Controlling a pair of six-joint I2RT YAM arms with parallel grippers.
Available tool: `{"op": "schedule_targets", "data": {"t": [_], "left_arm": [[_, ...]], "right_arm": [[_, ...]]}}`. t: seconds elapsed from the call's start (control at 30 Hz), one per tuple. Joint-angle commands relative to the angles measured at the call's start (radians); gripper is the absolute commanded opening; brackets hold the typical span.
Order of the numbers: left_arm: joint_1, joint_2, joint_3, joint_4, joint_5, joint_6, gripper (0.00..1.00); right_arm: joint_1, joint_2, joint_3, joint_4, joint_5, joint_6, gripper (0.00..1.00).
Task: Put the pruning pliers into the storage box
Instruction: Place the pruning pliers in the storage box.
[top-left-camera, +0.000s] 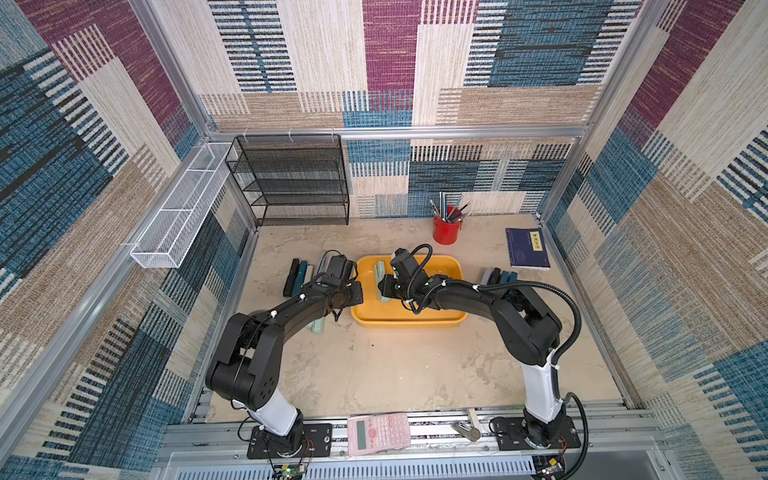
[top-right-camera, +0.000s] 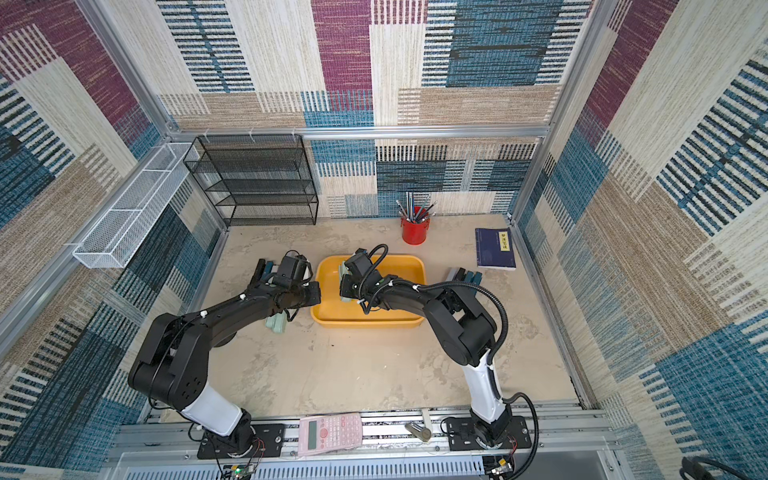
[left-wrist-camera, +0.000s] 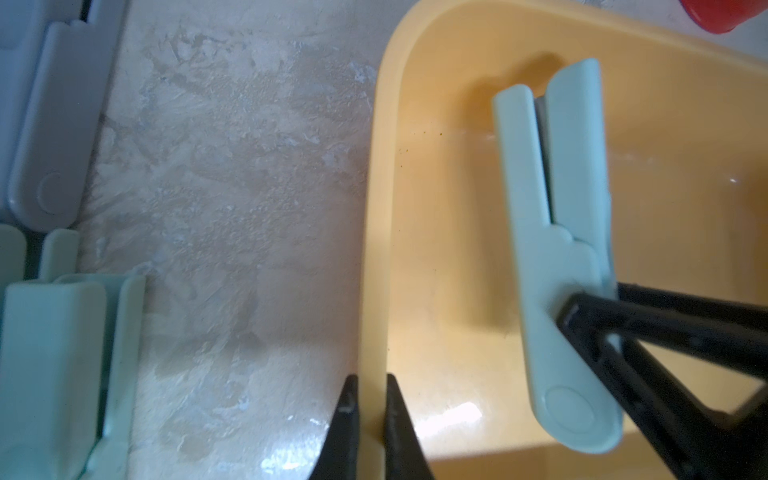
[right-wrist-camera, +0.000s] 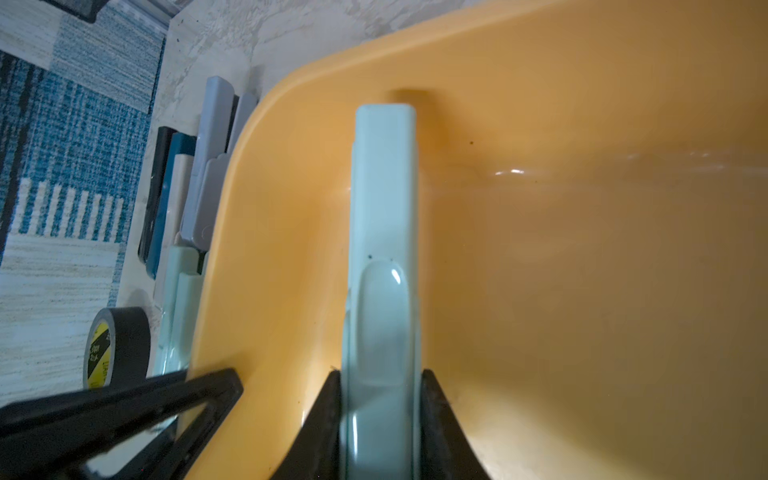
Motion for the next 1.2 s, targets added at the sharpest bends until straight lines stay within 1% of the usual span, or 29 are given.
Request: {"op": "schedule_targets", "data": {"t": [0.0,0.27,0.6,0.7,0.83,1.17], "left_arm": [[-0.004,-0.006,-0.005,0.014,0.003,-0.014,0.0],[-0.003,-0.008,-0.013,0.02,0.002,-0.016,0.0],[-0.005,-0.005,-0.019,0.025,0.006,-0.016,0.0],[-0.005,-0.005,-0.023,0.027,0.005,-0.017,0.0],[-0.005,-0.005,-0.028,0.031,0.006,-0.018,0.0],[-0.005,-0.004,-0.029,0.034,0.006,-0.012,0.0]], "right_arm": [[0.011,0.036,0.04,0.041,0.003,0.041,0.15],[0.031,0.107,0.099,0.041,-0.022,0.063,0.16],[0.032,0.141,0.113,0.053,-0.028,0.103,0.22],[0.032,0.143,0.112,0.063,-0.037,0.114,0.26],[0.033,0.139,0.129,0.066,-0.046,0.11,0.35],[0.032,0.099,0.145,0.052,-0.044,0.076,0.47]]}}
